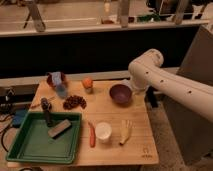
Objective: Place towel in plastic cup
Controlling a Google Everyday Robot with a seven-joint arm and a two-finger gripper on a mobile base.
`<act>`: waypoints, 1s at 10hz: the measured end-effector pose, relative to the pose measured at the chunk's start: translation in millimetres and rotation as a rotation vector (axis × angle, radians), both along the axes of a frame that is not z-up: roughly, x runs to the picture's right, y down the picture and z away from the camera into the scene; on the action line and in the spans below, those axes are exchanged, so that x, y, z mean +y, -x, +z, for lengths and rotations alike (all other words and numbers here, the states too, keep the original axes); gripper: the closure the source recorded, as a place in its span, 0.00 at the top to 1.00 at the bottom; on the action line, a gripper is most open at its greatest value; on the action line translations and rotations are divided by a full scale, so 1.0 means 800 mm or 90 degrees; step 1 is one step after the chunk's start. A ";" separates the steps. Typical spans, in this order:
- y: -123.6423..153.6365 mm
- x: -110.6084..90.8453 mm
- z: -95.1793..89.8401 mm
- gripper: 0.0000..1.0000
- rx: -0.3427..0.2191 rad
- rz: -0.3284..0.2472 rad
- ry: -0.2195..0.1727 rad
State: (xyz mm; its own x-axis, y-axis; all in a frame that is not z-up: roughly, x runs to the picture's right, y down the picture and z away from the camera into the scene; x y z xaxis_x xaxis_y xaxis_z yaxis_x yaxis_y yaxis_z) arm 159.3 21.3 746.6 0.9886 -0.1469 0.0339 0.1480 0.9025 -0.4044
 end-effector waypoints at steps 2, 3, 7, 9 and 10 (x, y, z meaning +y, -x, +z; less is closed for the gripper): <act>0.001 -0.008 0.005 0.80 -0.005 0.004 -0.009; 0.001 -0.013 0.007 0.75 -0.007 0.004 -0.011; 0.033 -0.029 0.017 0.68 -0.023 0.005 -0.027; 0.034 -0.035 0.021 0.74 -0.028 0.005 -0.032; 0.034 -0.038 0.023 0.75 -0.028 0.006 -0.033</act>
State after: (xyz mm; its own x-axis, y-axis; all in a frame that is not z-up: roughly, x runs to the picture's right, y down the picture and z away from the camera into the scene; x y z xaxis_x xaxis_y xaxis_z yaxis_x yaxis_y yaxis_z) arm 132.4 -9.1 765.0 0.9877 -0.1398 0.0704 0.1557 0.9238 -0.3499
